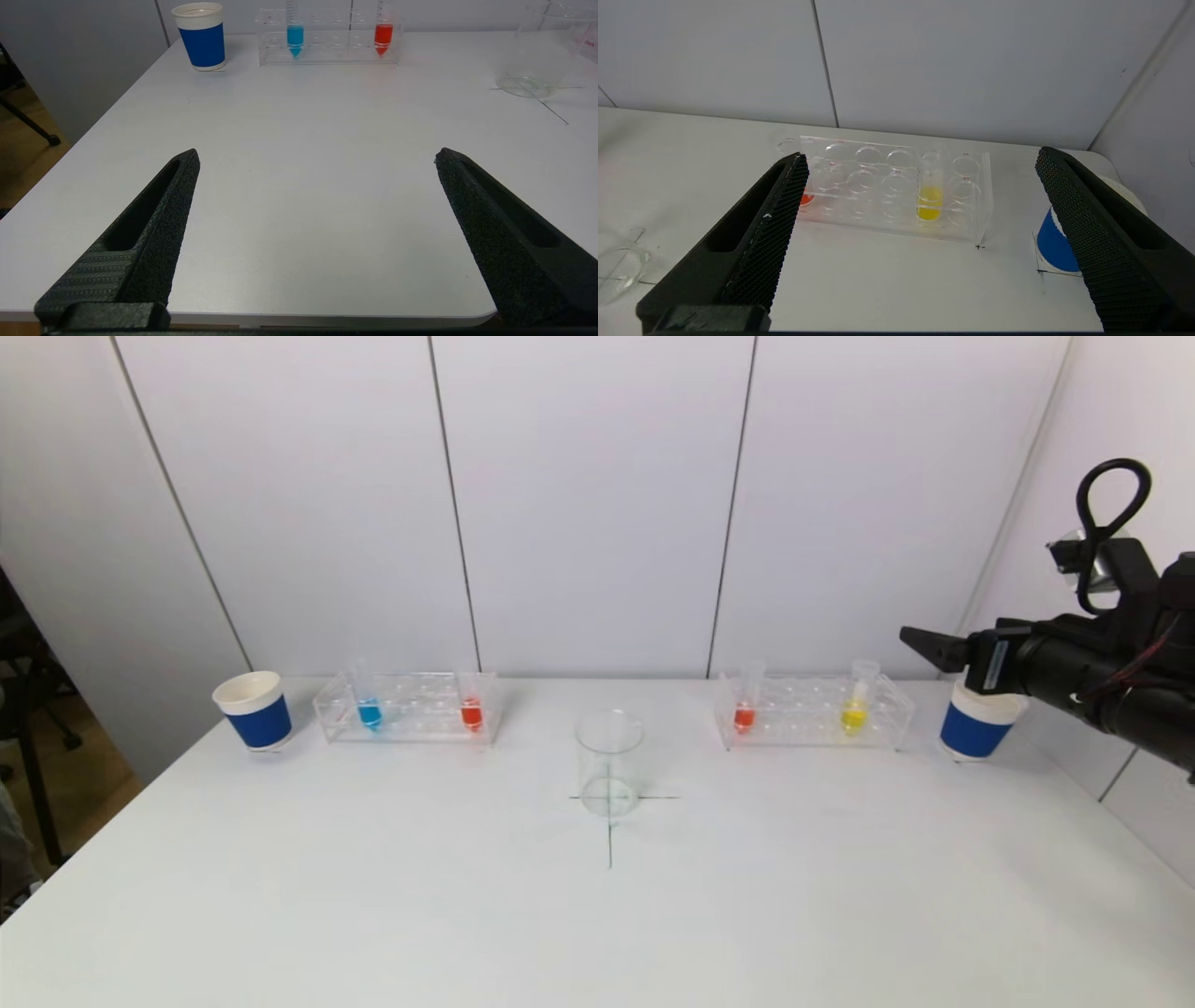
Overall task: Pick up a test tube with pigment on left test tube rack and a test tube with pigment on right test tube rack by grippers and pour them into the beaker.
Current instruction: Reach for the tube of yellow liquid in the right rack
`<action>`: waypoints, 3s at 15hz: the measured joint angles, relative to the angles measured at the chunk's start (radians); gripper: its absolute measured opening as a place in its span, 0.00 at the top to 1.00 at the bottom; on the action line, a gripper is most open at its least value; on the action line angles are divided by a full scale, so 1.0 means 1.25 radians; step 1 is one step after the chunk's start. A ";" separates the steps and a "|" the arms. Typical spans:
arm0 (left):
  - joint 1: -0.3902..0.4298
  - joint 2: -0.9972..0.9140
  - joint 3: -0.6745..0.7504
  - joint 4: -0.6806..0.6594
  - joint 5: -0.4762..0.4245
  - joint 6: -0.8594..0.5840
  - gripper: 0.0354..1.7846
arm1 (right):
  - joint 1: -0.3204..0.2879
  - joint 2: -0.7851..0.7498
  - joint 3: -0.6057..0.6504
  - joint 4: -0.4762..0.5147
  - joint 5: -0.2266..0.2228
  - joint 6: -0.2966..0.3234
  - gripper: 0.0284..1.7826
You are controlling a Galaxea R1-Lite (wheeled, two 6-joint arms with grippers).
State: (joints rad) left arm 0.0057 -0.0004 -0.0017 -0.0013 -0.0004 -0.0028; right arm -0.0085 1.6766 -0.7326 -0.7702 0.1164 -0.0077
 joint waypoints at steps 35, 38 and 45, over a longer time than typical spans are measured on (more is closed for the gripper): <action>0.000 0.000 0.000 0.000 0.000 0.000 0.01 | 0.010 0.416 -0.032 -0.350 -0.021 0.007 0.01; 0.000 0.000 0.000 0.000 0.000 0.000 0.01 | 0.010 0.426 -0.046 -0.350 -0.021 0.007 0.01; 0.000 0.000 0.000 0.000 0.000 0.000 0.01 | 0.010 0.452 -0.089 -0.349 -0.042 0.007 0.01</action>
State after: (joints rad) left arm 0.0053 -0.0004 -0.0013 -0.0013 0.0000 -0.0023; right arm 0.0043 2.2413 -0.8443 -1.2066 0.0643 0.0017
